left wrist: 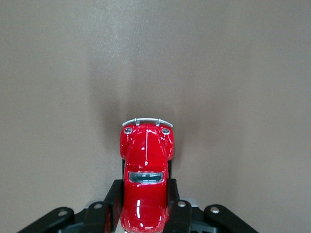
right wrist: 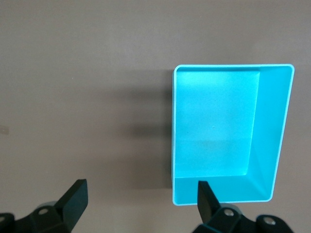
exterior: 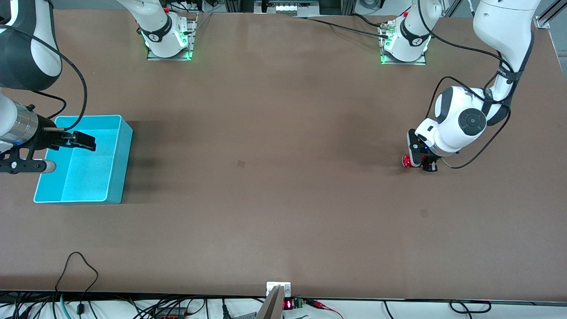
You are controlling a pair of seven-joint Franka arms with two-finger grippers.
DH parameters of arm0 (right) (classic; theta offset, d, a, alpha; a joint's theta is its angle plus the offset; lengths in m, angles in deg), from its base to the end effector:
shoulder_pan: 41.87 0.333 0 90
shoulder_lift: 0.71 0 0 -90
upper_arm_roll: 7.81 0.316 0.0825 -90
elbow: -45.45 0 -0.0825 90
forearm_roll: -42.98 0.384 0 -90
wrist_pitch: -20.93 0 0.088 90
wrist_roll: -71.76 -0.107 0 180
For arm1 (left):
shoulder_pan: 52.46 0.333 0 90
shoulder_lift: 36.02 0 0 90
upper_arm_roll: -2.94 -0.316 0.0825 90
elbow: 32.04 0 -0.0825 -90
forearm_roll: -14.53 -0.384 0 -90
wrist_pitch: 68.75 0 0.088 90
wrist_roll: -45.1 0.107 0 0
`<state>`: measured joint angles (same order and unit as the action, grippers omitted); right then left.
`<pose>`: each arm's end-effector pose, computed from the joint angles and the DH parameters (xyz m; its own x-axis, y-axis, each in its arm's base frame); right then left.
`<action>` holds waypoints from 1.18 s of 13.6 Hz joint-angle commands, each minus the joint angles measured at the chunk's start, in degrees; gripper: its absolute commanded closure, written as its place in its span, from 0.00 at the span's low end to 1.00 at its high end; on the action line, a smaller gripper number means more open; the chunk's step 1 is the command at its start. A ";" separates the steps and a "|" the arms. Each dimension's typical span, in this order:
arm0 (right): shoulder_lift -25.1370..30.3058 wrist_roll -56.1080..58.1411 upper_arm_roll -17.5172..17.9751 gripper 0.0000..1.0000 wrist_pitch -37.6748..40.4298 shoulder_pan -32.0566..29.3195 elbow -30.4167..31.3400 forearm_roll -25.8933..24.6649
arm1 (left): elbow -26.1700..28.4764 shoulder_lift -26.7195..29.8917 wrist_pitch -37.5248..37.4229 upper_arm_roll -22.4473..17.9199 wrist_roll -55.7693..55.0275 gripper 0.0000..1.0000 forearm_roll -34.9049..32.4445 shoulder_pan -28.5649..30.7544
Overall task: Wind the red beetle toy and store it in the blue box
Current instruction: 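Drag the held car backward along the table with the left gripper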
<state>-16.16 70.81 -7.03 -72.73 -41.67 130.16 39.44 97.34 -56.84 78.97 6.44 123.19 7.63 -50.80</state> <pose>0.6316 0.0036 0.5130 0.9937 0.0043 -0.1123 0.0110 -0.9982 0.0590 0.5348 -0.0201 0.1965 0.0751 -0.9961 -0.0464 -0.9964 -0.0768 0.0347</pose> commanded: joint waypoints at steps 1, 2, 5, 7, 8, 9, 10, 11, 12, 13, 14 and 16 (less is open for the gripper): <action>-0.02 -0.45 0.36 0.00 1.64 0.24 -1.05 0.81 | 0.17 -0.62 0.28 0.28 0.57 0.70 -1.19 0.72; 0.42 -0.63 0.36 0.00 1.47 0.33 -0.43 0.81 | 0.17 -0.71 0.28 0.37 0.57 0.70 -1.19 0.72; 0.42 -0.55 0.62 0.00 0.07 0.76 -0.43 0.63 | 0.08 -0.98 0.63 0.37 0.57 0.72 -1.28 0.72; 0.42 -0.55 0.71 0.00 0.15 0.68 -0.51 0.54 | 0.08 -0.98 0.64 0.28 0.66 0.72 -1.19 0.72; 0.51 -0.55 0.71 0.00 0.15 0.68 -0.52 0.37 | 0.08 -1.15 0.64 0.28 0.66 0.72 -1.19 1.24; 0.51 -0.55 0.71 0.00 0.15 0.77 -0.52 0.37 | -0.10 -1.50 0.55 0.37 0.57 0.72 -1.28 2.98; 0.51 -0.55 0.71 0.00 0.07 0.77 -0.52 0.20 | -0.27 -2.20 0.55 0.37 0.66 0.72 -1.28 3.87; 0.51 -0.55 0.80 0.00 0.06 0.77 -0.52 0.19 | -0.36 -2.38 0.29 0.28 0.83 0.72 -1.28 3.88; 0.51 -0.63 0.80 0.00 -0.11 0.77 -0.52 0.45 | -0.36 -2.38 -0.06 0.28 1.79 0.73 -1.28 4.32; 0.51 -0.72 0.80 0.00 -0.98 0.77 -0.52 0.72 | -0.45 -2.38 -0.15 0.28 4.50 0.73 -1.28 5.89; 0.51 -0.72 0.80 0.00 -1.08 0.85 -0.52 0.72 | -0.62 -2.56 -0.15 0.28 7.14 0.73 -1.28 7.90; 0.51 -0.81 0.98 0.00 -0.99 0.77 -0.43 0.81 | -2.20 -3.96 -0.15 0.19 11.71 0.73 -1.28 10.81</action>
<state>-16.03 70.63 -6.32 -73.70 -40.92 130.10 39.48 97.14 -57.00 78.84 6.36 129.93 7.63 -43.65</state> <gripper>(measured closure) 0.000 0.595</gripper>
